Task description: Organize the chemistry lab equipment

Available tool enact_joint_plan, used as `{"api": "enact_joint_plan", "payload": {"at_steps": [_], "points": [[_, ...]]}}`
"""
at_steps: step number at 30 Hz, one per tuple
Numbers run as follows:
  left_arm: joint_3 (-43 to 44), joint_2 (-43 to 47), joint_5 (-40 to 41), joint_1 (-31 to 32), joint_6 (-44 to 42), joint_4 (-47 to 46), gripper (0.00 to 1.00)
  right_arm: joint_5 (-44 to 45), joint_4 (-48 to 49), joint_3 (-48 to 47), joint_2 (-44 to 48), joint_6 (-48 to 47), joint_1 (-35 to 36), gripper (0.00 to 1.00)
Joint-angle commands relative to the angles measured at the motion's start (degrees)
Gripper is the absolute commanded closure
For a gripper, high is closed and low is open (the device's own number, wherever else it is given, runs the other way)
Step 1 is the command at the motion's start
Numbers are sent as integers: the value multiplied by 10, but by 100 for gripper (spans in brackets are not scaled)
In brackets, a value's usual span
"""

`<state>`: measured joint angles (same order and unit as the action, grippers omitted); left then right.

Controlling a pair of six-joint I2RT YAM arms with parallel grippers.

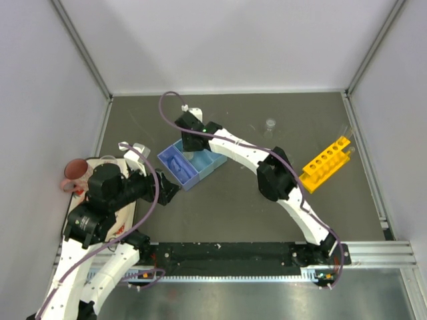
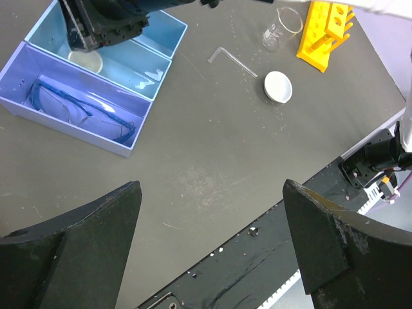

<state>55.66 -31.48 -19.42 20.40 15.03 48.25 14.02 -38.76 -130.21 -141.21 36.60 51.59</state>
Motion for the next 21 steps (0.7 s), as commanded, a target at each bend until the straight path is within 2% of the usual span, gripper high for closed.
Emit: {"api": "enact_joint_plan", "payload": {"at_steps": [1,7,12,16,21], "points": [[-2,5,5,3,-5,-9,4,33,10,12,93,-19,11,65],[1,5,9,3,-6,-6,4,56,-7,57,135,-28,24,65],[-1,5,8,3,-6,-8,4,81,-26,124,216,-49,29,65],[-2,5,3,3,-5,-7,4,105,-29,264,316,-58,24,65],[-4,10,3,3,-6,-8,4,141,-28,440,455,-28,10,65]]}}
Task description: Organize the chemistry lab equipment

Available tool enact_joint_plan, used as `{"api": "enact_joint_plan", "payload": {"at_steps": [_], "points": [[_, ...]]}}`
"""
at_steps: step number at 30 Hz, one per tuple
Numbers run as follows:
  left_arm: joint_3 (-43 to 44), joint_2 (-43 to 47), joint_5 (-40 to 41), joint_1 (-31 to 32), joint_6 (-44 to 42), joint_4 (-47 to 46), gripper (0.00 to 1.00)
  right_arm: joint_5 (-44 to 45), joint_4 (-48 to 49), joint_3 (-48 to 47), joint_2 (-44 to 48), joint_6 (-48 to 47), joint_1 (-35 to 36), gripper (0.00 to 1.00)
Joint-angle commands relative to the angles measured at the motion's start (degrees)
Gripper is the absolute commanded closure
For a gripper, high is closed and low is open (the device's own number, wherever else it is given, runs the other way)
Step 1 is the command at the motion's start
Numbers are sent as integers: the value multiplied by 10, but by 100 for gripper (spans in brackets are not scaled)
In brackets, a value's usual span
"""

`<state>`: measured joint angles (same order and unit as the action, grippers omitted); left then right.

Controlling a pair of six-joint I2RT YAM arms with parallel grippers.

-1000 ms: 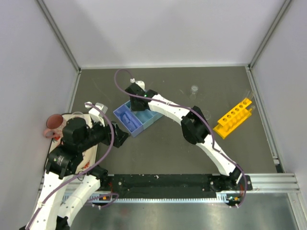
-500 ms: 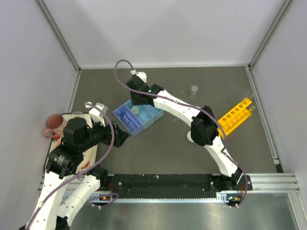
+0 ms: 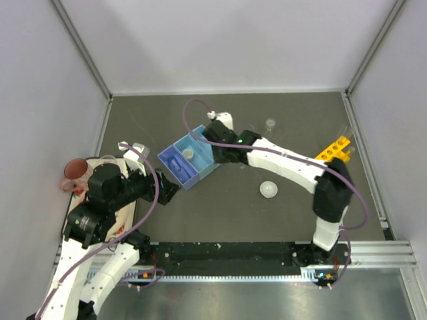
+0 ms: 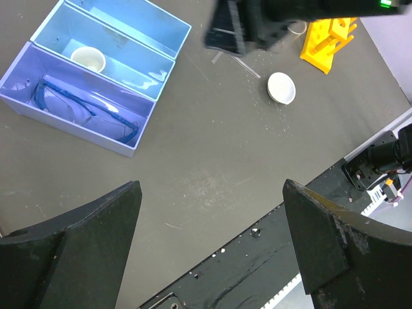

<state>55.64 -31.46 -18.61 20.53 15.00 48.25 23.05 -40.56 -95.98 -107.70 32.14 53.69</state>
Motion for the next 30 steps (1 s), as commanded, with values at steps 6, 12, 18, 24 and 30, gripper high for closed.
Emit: {"api": "enact_joint_plan", "payload": {"at_steps": [6,12,18,24,30], "points": [[-1,10,-8,2,-5,-11,4,53,-5,313,300,92,-32,65],[-1,10,-19,3,-2,-12,4,39,14,497,455,206,-36,65],[-12,-15,-15,4,8,-14,5,31,14,590,545,286,-46,61],[-37,-57,15,3,20,-29,6,38,14,643,590,346,-53,58],[-56,-104,44,2,28,-68,6,53,22,657,599,368,-75,57]]}}
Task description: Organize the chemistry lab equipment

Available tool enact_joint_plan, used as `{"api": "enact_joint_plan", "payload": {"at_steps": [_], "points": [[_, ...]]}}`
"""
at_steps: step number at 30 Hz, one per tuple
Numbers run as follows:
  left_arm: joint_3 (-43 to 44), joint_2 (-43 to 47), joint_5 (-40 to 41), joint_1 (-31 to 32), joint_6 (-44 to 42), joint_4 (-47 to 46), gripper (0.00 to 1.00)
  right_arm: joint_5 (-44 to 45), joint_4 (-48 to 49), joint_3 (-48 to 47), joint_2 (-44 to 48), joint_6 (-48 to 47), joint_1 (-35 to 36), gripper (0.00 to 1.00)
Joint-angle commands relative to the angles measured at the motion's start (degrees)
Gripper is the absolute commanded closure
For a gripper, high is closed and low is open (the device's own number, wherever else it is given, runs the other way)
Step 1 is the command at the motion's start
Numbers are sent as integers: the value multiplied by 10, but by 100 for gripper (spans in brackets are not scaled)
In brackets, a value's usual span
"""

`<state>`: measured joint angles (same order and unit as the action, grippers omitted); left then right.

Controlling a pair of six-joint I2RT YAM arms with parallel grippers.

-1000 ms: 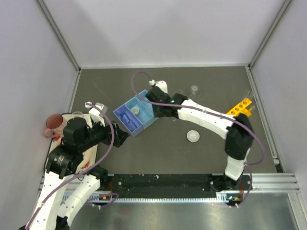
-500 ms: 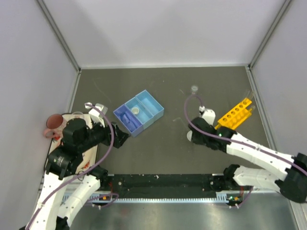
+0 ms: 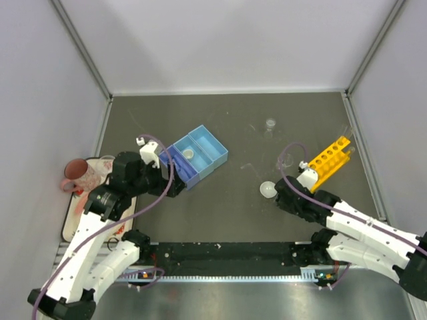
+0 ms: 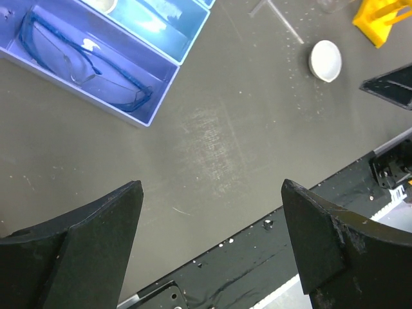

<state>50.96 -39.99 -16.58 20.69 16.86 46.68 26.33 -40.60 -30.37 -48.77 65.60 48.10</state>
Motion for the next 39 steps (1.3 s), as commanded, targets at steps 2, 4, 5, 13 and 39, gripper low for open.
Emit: {"api": "enact_joint_plan", "payload": {"at_steps": [2,4,5,13,39], "points": [[-11,-36,30,1,9,-67,6,24,33,7,8,37,-23,57],[-7,-56,57,1,19,-69,6,22,47,10,3,41,-32,57],[-5,-62,68,1,23,-68,6,21,54,14,0,40,-34,57],[47,-154,178,0,88,-50,7,15,111,15,-54,42,-40,57],[269,-526,227,-159,118,-52,8,39,185,5,-149,30,-41,61]]}}
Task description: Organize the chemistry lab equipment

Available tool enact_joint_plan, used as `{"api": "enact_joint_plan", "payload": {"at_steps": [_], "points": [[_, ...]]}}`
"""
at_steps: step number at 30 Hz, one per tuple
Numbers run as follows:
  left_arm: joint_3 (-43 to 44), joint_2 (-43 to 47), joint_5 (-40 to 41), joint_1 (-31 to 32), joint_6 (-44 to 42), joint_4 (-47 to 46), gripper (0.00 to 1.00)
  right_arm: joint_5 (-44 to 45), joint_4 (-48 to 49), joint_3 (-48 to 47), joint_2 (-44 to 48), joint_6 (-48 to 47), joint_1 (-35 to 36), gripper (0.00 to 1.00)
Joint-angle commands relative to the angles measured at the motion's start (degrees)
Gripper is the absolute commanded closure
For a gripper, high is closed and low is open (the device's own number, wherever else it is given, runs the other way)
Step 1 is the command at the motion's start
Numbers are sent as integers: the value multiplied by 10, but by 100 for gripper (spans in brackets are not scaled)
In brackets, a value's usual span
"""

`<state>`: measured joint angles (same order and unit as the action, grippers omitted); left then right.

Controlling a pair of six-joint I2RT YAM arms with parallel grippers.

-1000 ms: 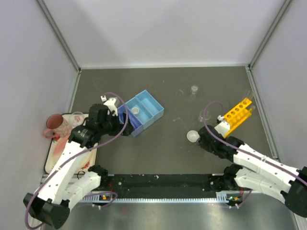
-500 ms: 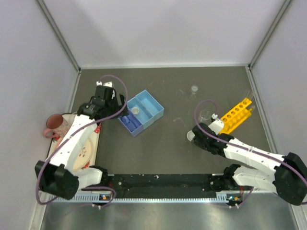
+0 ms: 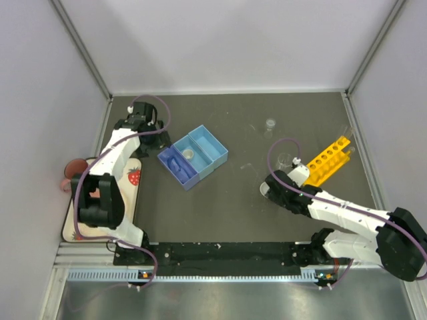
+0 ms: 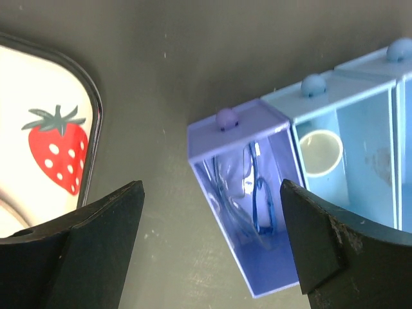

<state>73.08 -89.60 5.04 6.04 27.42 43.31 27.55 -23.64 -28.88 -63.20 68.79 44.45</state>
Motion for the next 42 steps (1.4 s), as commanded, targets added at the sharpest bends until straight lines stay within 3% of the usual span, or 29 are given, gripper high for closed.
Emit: {"api": "enact_joint_plan", "payload": {"at_steps": [1,9,12,17,24,26,29,42], "points": [[54,-39,13,-17,13,-19,8,27,16,-8,-6,-1,-7,61],[160,-168,13,-28,13,16,9,33,18,1,-10,20,-10,68],[194,-207,0,-28,18,36,10,34,18,2,-15,21,-11,77],[195,-233,0,-27,21,23,10,25,18,-4,-32,18,-11,76],[192,-249,-7,-28,16,17,11,24,27,-8,-53,18,-12,73],[190,-251,-13,-27,16,16,11,26,30,-11,-61,18,-11,80],[186,-252,-28,-27,17,12,12,27,32,-13,-70,20,-11,100],[110,-208,-44,3,22,-16,15,32,26,-21,-48,-1,-2,100]]}}
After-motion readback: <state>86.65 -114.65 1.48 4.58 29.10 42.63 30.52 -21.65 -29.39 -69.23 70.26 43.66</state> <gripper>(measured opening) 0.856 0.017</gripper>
